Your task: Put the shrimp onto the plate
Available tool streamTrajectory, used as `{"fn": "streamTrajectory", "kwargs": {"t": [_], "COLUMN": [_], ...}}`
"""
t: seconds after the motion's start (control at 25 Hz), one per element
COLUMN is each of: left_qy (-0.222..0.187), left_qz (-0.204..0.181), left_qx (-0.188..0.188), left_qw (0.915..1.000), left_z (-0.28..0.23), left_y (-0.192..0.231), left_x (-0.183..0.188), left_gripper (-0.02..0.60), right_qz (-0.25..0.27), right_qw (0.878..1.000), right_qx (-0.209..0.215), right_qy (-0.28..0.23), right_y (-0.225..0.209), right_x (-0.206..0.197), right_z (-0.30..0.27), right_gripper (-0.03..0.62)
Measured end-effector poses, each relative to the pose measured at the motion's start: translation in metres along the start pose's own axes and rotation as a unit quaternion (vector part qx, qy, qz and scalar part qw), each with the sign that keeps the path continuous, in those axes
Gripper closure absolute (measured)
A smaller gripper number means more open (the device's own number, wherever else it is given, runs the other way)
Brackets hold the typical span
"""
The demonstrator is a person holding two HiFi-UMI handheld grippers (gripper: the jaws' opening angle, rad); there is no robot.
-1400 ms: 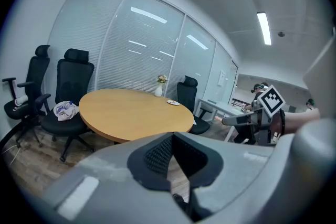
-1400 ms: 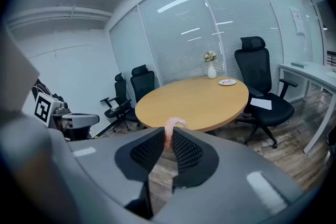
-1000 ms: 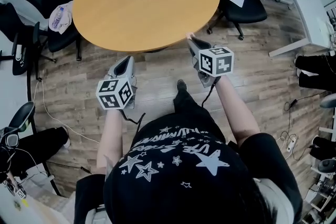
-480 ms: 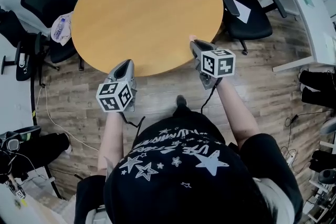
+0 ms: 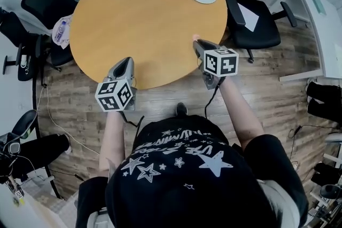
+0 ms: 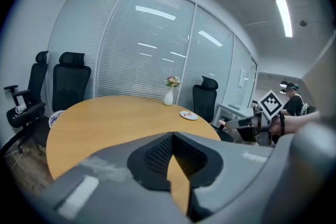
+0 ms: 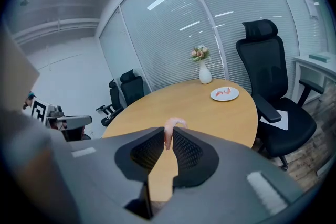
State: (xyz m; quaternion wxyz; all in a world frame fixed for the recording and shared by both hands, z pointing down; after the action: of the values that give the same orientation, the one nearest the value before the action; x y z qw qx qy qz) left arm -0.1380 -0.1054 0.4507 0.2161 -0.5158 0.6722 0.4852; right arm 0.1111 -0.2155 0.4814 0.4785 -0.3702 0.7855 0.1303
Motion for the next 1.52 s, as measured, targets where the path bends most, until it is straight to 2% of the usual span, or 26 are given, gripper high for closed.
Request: {"fn": "streamTrajectory", "kwargs": {"t": [0.32, 0.56, 0.88, 1.24, 1.52], "left_qy": [-0.014, -0.014, -0.011, -0.010, 0.012], "left_qz": [-0.010, -0.019, -0.029, -0.042, -0.042], "left_qx": [0.010, -0.009, -0.048, -0.078, -0.089], "left_qw": [0.9998, 0.9997, 0.9983, 0.9960, 0.9951], "left_z": [-0.011, -0.020, -0.063, -0.118, -0.160], "left_y": [-0.016, -0.027, -0.034, -0.036, -0.024], "left_x": [0.011, 0.018, 0.044, 0.082, 0.093], "left_gripper": [0.580, 0.580, 0.580, 0.580, 0.580], "right_qz": [-0.005, -0.019, -0.020, -0.036, -0.040], "right_qw": [1.000, 1.000, 0.999, 0.995, 0.992], "right_qx": [-0.006, -0.015, -0.043, -0.089, -0.120], "right_qy": [-0.010, -0.011, -0.019, -0.014, 0.003], "right_y": [-0.036, -0.043, -0.067, -0.116, -0.152], "right_x": [0.006, 0.009, 0.027, 0.048, 0.058], "right_z": [0.000, -0.003, -0.015, -0.036, -0.068], "right_gripper": [0.540, 0.540, 0.540, 0.540, 0.540]}}
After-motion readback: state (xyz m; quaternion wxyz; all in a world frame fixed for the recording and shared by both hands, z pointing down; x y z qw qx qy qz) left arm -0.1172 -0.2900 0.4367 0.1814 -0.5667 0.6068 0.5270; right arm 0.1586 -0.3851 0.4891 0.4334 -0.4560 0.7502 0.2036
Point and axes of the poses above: the fingertips, and each gripper's own axes: z backward along the fingers, y to its left, x out of its top, the point moved 2 cm from there along z, backward along the fingers, and after that the axes turned 15 degrees about z, right-handed, at the moved point
